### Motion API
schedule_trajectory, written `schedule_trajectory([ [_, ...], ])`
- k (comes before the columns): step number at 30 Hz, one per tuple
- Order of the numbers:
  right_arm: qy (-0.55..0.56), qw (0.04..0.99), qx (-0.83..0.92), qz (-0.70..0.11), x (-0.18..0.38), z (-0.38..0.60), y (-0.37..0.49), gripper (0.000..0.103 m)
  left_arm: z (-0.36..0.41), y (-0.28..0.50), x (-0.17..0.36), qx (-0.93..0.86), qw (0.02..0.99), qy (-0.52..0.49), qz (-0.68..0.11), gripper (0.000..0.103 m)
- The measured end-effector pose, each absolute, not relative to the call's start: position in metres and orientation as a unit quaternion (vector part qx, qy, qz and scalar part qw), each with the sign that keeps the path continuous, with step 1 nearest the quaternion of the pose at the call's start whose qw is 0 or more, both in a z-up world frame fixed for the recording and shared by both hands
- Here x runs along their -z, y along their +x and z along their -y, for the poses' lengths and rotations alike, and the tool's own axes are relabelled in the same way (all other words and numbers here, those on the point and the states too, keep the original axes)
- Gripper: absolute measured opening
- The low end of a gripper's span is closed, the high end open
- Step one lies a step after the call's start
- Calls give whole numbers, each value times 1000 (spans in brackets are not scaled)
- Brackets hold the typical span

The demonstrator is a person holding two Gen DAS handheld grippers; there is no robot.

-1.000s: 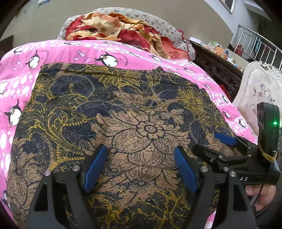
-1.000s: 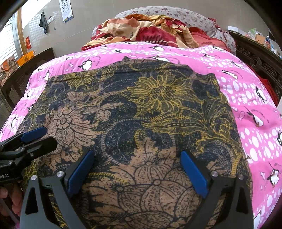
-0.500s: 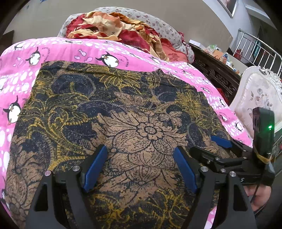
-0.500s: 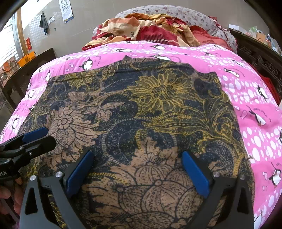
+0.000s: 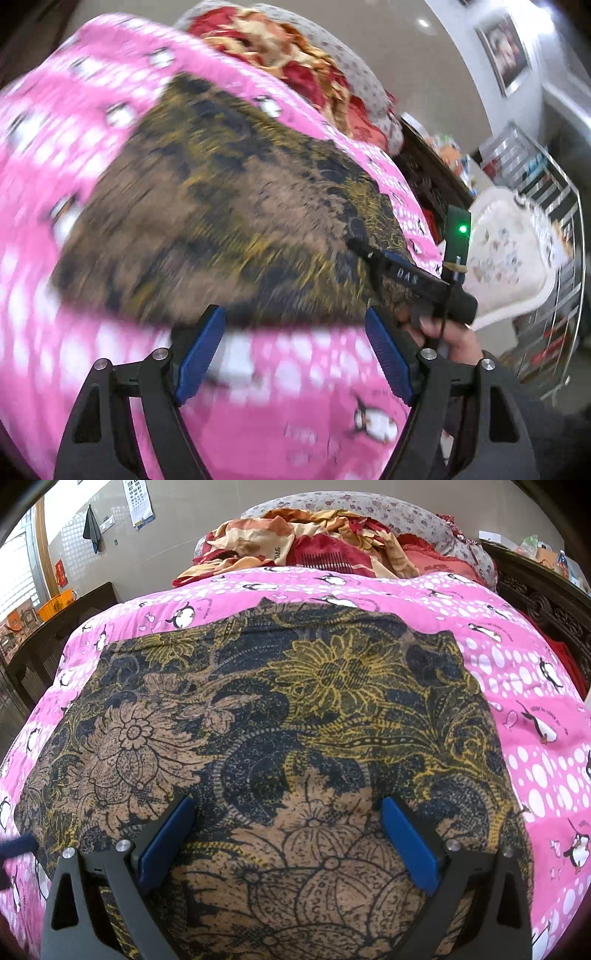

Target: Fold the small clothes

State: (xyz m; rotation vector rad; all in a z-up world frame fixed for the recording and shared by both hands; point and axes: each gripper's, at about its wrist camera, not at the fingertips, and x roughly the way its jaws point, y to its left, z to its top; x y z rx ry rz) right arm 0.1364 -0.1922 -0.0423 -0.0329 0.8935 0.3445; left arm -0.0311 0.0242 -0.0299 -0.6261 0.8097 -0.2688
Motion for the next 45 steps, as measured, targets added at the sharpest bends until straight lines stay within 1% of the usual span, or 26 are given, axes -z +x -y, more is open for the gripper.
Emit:
schedule_trajectory([
  [5, -16, 888, -166, -430, 42, 194, 136, 103, -48, -59, 38, 78, 858, -349, -368, 60],
  [8, -14, 887, -167, -430, 42, 194, 136, 103, -71, -55, 52, 58, 830, -423, -359, 60],
  [11, -15, 887, -166, -430, 42, 194, 136, 103, -79, -44, 53, 48, 821, -442, -359, 60],
  [19, -15, 888, -166, -429, 42, 193, 136, 103, -119, -24, 61, -5, 786, -531, -317, 59],
  [21, -15, 888, -166, -429, 42, 194, 136, 103, -117, -20, 62, -3, 784, -532, -319, 59],
  [25, -15, 888, -166, -429, 42, 194, 136, 103, -97, -7, 58, 67, 793, -490, -355, 59],
  [27, -15, 888, -166, -429, 42, 194, 136, 103, -105, -4, 57, 74, 801, -485, -343, 58],
  [29, -15, 888, -166, -429, 42, 194, 136, 103, -128, -4, 64, 48, 793, -514, -323, 48],
  [30, -15, 888, -166, -429, 42, 194, 136, 103, -133, -4, 68, 47, 782, -530, -323, 41],
  [31, -15, 888, -166, -429, 42, 193, 136, 103, -133, -3, 68, 49, 779, -534, -324, 41],
  [33, -16, 888, -166, -429, 42, 193, 136, 103, -125, -1, 64, 62, 789, -509, -337, 41],
  [35, -20, 888, -164, -430, 42, 191, 136, 103, -122, -2, 61, 50, 802, -489, -339, 36],
  [36, -21, 888, -163, -430, 42, 192, 136, 103, -124, -3, 62, 38, 803, -488, -339, 25],
  [37, -25, 887, -161, -431, 42, 191, 136, 103, -126, -4, 65, 15, 806, -481, -344, 11],
  [38, -29, 886, -158, -434, 42, 189, 136, 103, -127, -5, 68, 1, 808, -474, -349, 5],
  [39, -34, 885, -155, -438, 41, 188, 137, 103, -129, -8, 70, -3, 809, -474, -349, 1],
  [40, -48, 879, -150, -451, 36, 183, 141, 99, -128, -9, 70, -4, 813, -469, -346, 0],
  [41, -61, 873, -149, -460, 27, 178, 145, 94, -124, -9, 66, -11, 825, -445, -348, 0],
  [42, -65, 873, -158, -457, 17, 173, 147, 84, -118, -9, 60, -17, 841, -415, -348, 0],
  [44, -60, 880, -195, -429, -17, 158, 155, 83, -93, -3, 39, -39, 886, -309, -343, 0],
  [45, -55, 882, -207, -420, -31, 151, 160, 83, -73, -2, 24, -48, 916, -229, -326, 0],
])
